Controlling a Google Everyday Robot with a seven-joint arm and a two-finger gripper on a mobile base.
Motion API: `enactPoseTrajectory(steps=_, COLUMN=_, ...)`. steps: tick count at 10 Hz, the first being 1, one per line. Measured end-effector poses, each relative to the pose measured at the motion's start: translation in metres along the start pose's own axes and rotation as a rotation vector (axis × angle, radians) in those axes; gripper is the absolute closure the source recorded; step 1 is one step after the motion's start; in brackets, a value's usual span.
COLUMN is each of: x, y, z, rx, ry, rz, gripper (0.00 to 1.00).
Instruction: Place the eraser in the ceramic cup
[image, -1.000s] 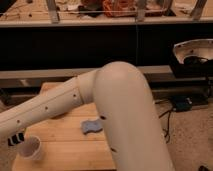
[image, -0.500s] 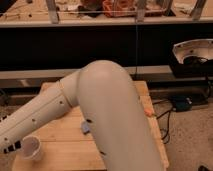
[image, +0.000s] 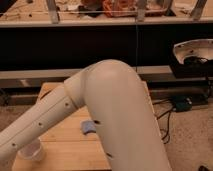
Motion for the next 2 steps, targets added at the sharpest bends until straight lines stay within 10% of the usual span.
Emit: enactPoseTrajectory(steps=2, x=-0.0013, y=0.0083, z=-0.0021, rx=-0.009, ry=0.009, rz=0.021, gripper=0.2)
